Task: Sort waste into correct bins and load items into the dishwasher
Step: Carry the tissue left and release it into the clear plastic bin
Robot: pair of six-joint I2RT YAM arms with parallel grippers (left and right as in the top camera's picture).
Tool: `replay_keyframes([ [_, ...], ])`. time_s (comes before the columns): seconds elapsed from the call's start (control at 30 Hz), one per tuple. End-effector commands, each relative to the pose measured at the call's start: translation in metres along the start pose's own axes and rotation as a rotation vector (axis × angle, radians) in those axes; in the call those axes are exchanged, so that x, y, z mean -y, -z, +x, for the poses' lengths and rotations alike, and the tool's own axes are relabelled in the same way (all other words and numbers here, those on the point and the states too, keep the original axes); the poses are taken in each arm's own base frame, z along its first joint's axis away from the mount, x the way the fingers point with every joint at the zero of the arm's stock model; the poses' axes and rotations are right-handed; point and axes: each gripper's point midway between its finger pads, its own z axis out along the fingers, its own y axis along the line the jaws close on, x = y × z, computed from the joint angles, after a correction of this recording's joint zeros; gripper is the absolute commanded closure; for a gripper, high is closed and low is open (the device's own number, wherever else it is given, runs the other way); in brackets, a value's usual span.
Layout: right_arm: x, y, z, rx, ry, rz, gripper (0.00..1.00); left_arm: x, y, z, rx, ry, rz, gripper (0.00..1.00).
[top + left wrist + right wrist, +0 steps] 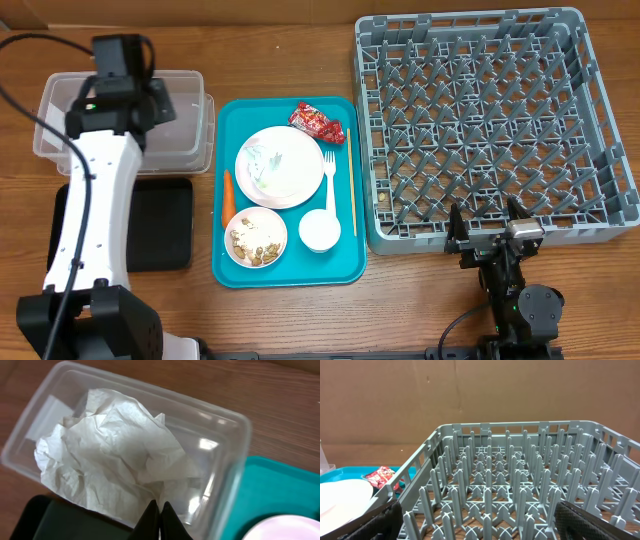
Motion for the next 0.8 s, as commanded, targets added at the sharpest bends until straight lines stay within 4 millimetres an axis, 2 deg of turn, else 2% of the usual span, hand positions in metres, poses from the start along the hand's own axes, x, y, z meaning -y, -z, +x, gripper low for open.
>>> replay_keyframes([
  [0.0, 0.0, 0.0, 0.002, 0.005, 0.002, 0.002, 0.0, -0.017, -0.009, -0.001, -0.022, 0.003, -0.044, 0.96],
  [0.2, 0.0, 0.0, 0.002, 0.005, 0.002, 0.002, 0.0, -0.031, -0.04, 0.016, -0.106, 0.013, -0.081, 0.96],
  [0.37, 0.0, 0.0, 0.002, 0.005, 0.002, 0.002, 0.0, -0.033, -0.064, 0.033, -0.177, 0.004, -0.098, 0.96],
  [0.57, 0.0, 0.0, 0.002, 0.005, 0.002, 0.002, 0.0, -0.034, -0.087, 0.05, -0.24, 0.034, -0.118, 0.96],
  [0.77, 0.0, 0.0, 0.002, 0.005, 0.002, 0.002, 0.0, -0.046, -0.105, 0.059, -0.273, 0.087, -0.134, 0.96],
])
